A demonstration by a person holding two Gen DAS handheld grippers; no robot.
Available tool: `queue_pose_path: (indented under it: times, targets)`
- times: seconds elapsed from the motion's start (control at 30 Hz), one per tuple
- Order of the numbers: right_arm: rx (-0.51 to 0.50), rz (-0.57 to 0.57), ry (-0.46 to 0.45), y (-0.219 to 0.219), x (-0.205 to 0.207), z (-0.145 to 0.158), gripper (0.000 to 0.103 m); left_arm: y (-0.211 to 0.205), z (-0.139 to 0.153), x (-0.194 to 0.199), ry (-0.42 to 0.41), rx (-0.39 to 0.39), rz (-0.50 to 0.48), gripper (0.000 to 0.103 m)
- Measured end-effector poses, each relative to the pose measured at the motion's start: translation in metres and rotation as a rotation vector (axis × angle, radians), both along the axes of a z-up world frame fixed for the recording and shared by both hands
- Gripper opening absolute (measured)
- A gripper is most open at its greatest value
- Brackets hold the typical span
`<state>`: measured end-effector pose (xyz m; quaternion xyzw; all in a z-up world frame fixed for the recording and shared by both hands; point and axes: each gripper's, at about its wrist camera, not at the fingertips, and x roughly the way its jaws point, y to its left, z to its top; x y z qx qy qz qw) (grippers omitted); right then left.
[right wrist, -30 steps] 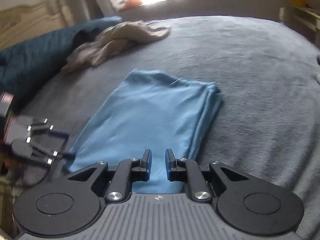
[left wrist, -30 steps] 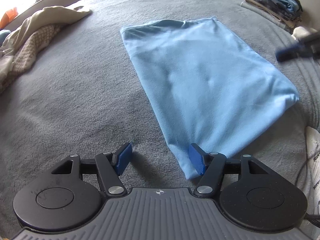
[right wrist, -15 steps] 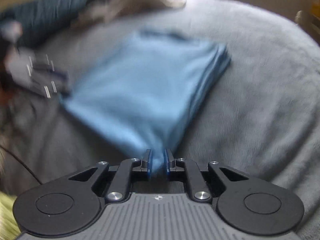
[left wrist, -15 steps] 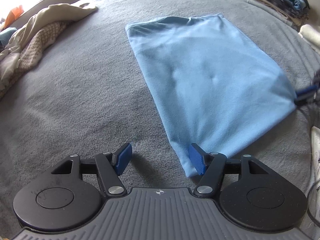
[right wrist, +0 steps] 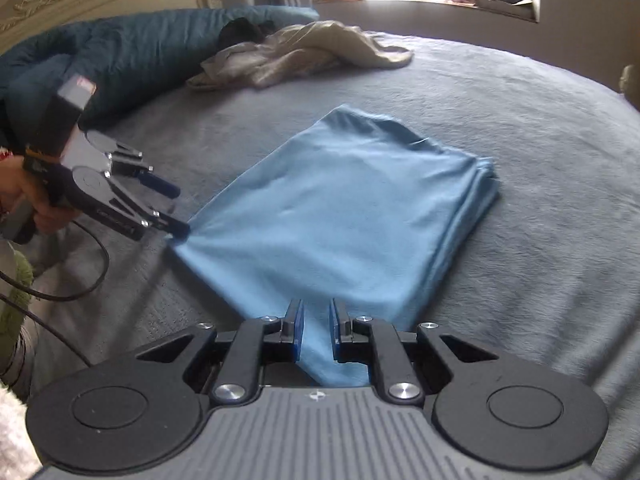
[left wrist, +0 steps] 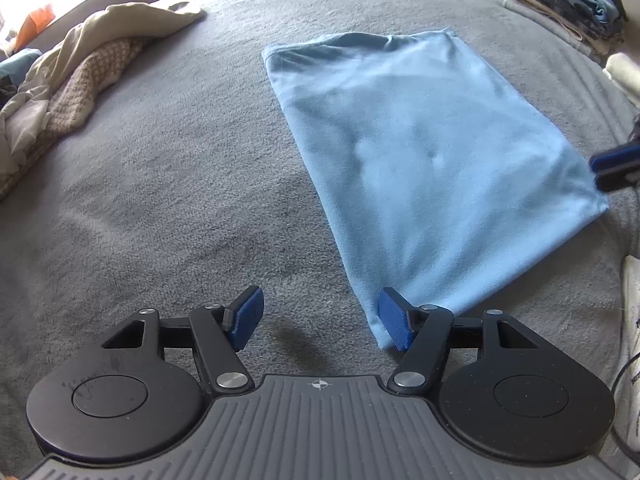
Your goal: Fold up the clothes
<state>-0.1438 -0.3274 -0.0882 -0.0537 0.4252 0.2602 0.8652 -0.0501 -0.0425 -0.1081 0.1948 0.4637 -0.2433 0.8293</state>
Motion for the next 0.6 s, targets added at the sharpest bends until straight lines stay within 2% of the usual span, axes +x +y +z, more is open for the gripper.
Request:
queue_pose_path:
  times: [0.1,0.23,0.3,0.4,0.5,0.6]
  targets:
    - [-0.155,0.062,0.100,0.015,0.007,-0.028,0.014,0.004,0.006,0.000,-0.031,0.024,0.000,0.064]
    - [-0.109,0.096,0.047,0.014,0.010,0.002,0.015,0.009,0.024,0.009,-0.066,0.005,0.013,0.064]
    - [-0.056,0.080,0.020,0.010,0.017,0.018,0.015,0.001,0.032,0.016,-0.058,-0.022,-0.006,0.064]
    - [-0.032,0.014,-0.020,0.006,0.036,0.031,0.016,-0.026,0.041,0.022,-0.015,-0.068,-0.097,0.064]
    - [-0.085,-0.124,-0.013,0.002,0.062,0.024,0.017,-0.061,0.039,0.025,0.018,-0.106,-0.186,0.065]
    - [-0.083,-0.200,0.008,-0.004,0.078,0.006,0.017,-0.084,0.019,0.032,0.059,-0.073,-0.155,0.063]
